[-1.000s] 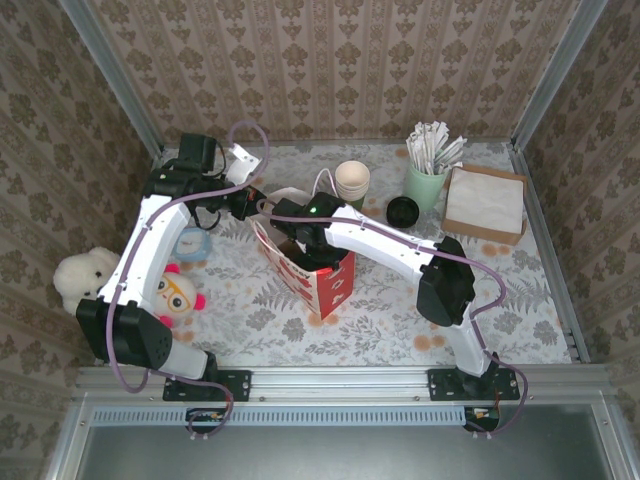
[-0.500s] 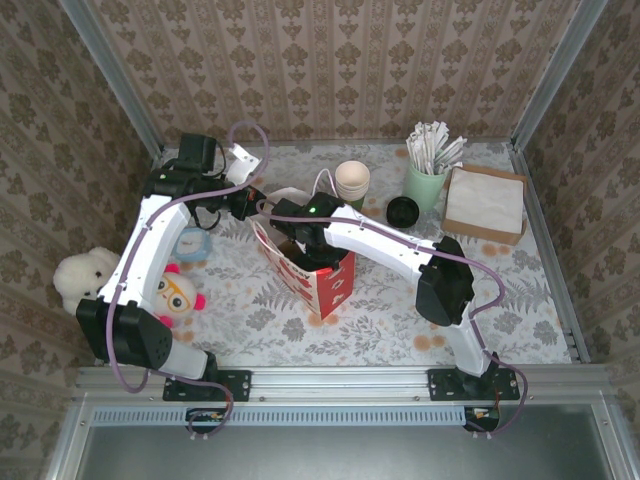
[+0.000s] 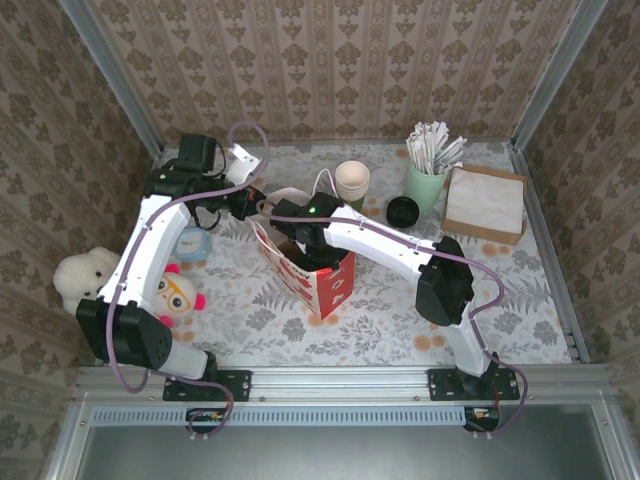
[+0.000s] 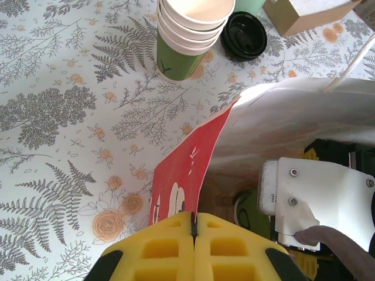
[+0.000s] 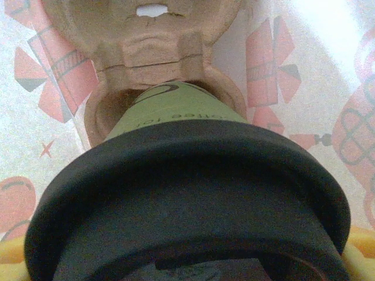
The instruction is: Pack the takeout coffee
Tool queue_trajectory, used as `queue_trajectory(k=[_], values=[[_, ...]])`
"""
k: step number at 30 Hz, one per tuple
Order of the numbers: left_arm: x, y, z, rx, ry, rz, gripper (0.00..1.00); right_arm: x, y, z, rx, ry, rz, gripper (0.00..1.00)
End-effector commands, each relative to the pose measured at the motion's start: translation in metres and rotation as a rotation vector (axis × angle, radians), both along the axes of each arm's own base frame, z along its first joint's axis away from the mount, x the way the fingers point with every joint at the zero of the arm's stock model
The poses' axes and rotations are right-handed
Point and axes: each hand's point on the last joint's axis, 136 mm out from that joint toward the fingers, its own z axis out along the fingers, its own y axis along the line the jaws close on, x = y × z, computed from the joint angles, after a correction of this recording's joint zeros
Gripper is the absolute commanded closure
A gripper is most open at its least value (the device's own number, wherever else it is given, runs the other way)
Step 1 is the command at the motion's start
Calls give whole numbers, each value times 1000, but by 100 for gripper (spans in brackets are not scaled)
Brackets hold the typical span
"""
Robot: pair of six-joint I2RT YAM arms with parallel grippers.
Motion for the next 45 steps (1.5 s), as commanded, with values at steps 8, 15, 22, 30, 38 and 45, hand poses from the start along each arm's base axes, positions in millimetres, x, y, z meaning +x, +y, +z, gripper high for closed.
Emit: queue_trajectory(k=[8,15,22,30,38,45], values=[[-3,-2,13,-43,-28,-8,100,-12,-8,-3,-61,60,6,37],[-2,-4,16,-49,-43,-11,100,-16,-13,4,-68,68,-4,37],[-1,-6,18,-55,-52,-18,100,-18,-19,-6,-127,99,-17,36],[-1,-7,18,-69,-54,-20,100,-19,-21,-32,-169,138,-16,37],[-2,-6,16,-60,-48,-19,100,-14,-12,-30,-115,111,-22,37],[-4,-5,18,-54,-52,-18,100,-11,-10,-25,-94,87,-19,37]])
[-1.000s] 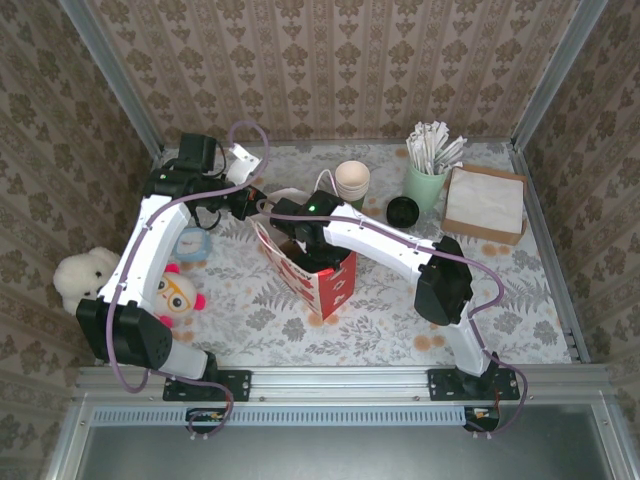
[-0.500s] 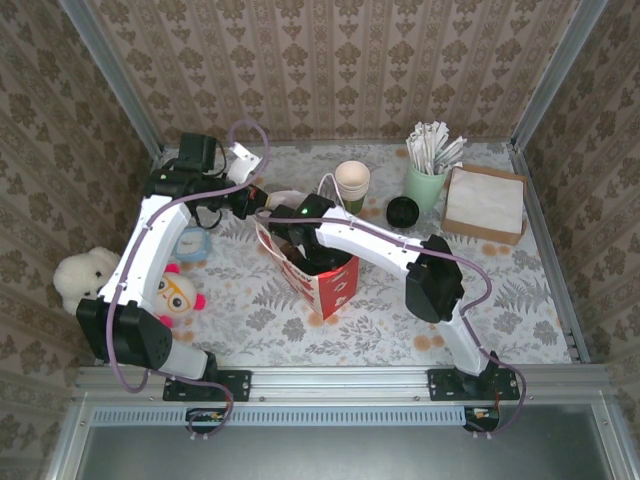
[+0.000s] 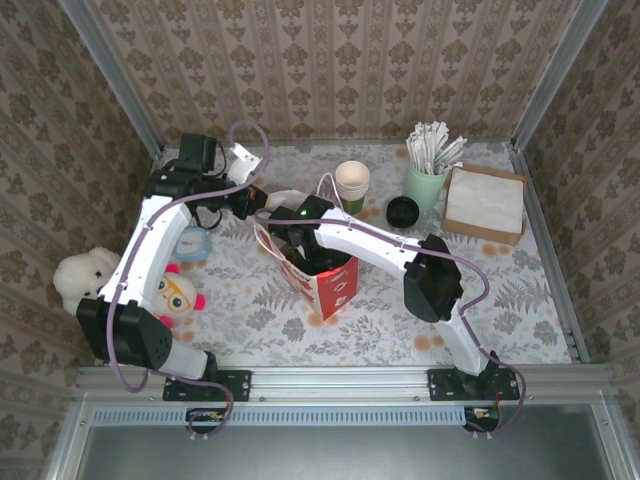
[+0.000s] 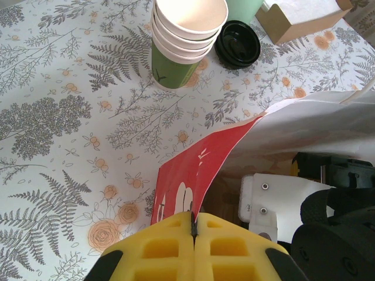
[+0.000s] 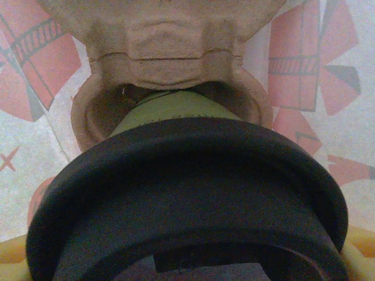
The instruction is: Pack the takeout coffee
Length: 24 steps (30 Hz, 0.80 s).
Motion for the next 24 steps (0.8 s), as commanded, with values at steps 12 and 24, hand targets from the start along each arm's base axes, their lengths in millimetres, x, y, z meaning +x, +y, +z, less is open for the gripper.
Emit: queue_trajectory(k=[12,24], values=[[-7,1,16,-21,-41,-3,100,-3,-1,-1,12,0,-12,37],[-6,0,15,-23,-41,-5,100,0,-1,-6,16,-16,-15,37]])
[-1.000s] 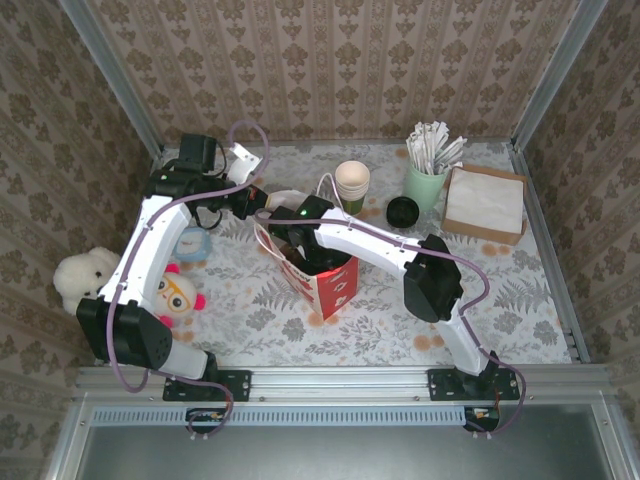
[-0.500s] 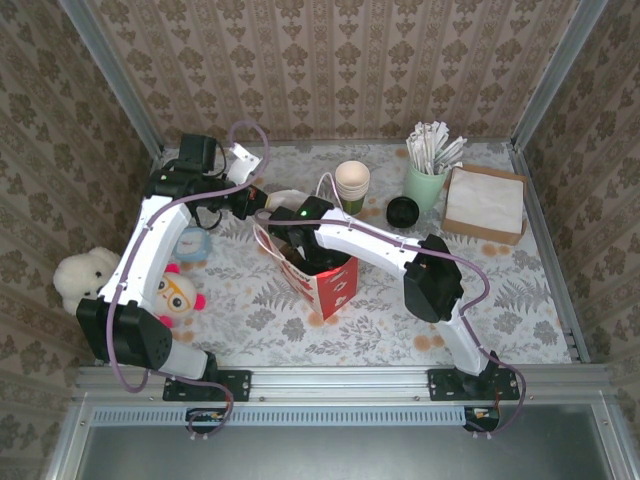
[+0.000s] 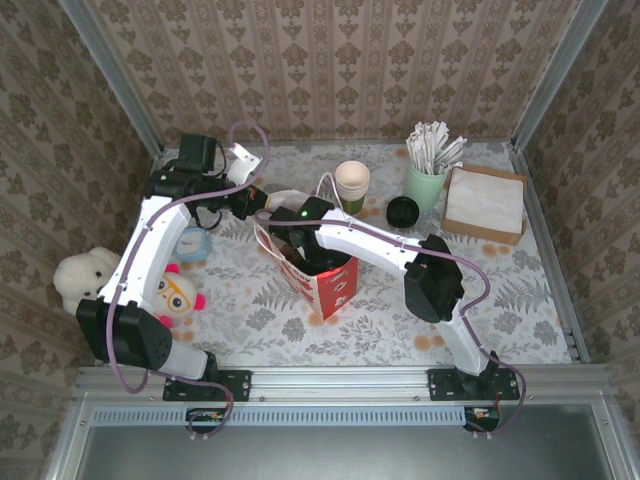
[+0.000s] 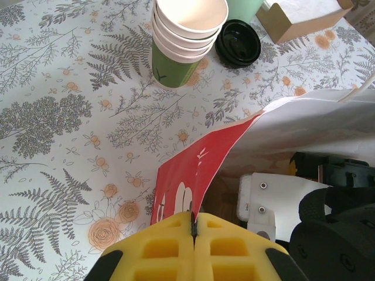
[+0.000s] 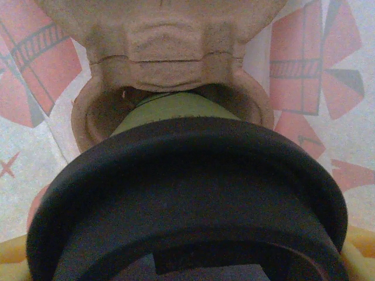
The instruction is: Pack the takeout coffee
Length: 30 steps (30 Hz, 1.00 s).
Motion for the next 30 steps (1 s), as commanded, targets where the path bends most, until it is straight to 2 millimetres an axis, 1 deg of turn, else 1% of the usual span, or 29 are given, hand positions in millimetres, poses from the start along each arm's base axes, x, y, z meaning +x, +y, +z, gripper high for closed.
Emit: queue_trajectory(k=[1,7,17,25,30], values=[[-5,-1,15,-28,-40,-8,100,-1,-1,-3,8,-9,-17,37],[-6,-1,15,-26,-39,-7,100,3,1,0,39,-42,-26,38],[-5,0,13,-23,-38,-6,100,5,0,1,57,-56,-32,39],[-5,-1,11,-23,-33,-7,100,4,-1,-9,51,-49,-39,39],[-5,-1,11,-25,-31,-9,100,3,-3,-21,51,-38,-46,39]])
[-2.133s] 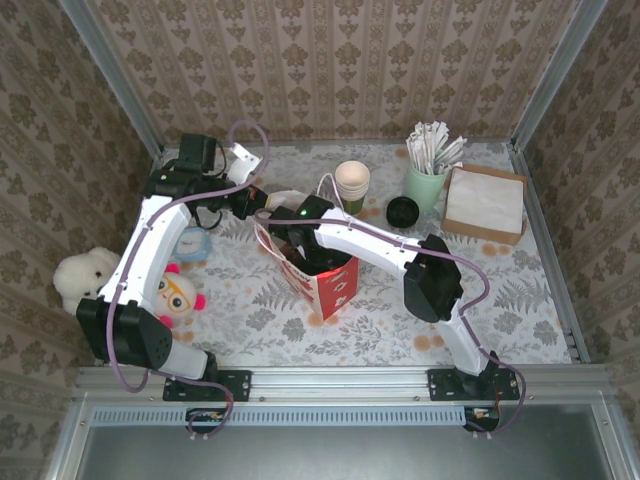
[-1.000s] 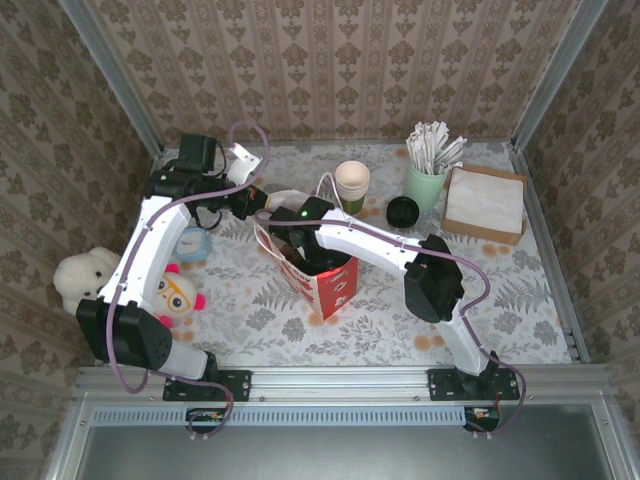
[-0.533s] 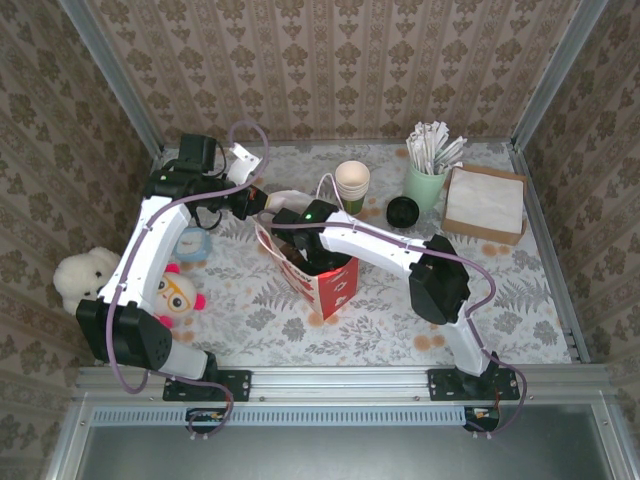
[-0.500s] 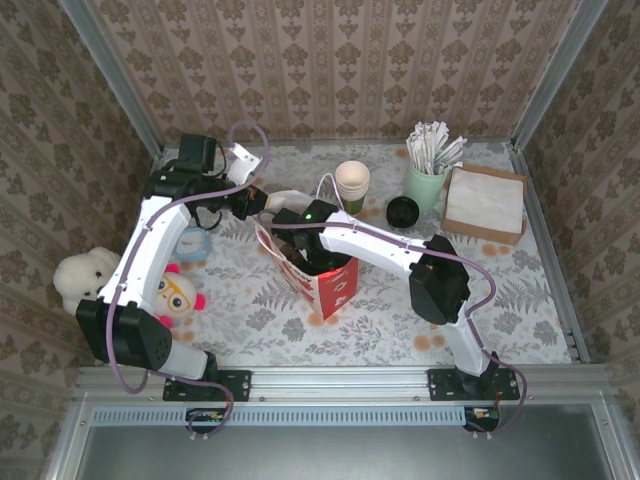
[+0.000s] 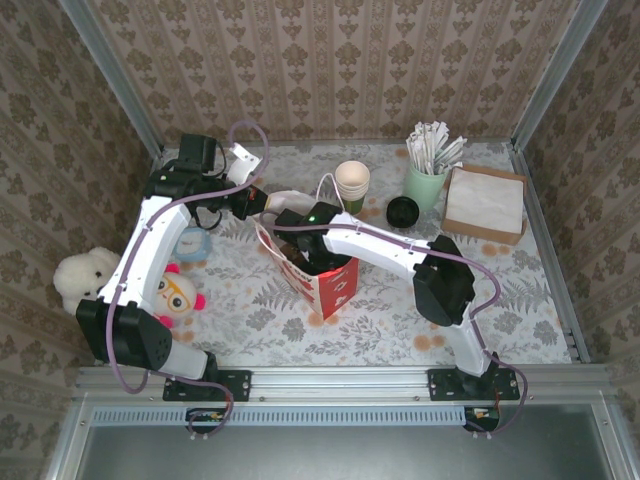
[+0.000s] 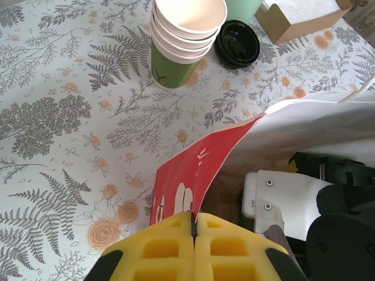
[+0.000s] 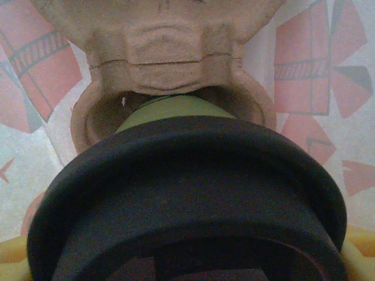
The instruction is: Pack the takeout coffee
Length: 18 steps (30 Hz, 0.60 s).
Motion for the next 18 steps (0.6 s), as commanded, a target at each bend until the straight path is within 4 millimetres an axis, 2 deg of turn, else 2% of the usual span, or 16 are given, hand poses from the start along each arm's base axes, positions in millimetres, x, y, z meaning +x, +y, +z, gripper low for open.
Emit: queue_trajectory(k=[1,6,18], values=[[-4,-1,10,-23,-30,-9,100,2,-2,-19,-3,7,-29,40],[-4,-1,10,-26,-29,-9,100,0,-4,-31,-5,21,-38,40],[-5,-2,8,-33,-13,-7,100,1,0,-40,10,23,-33,41]])
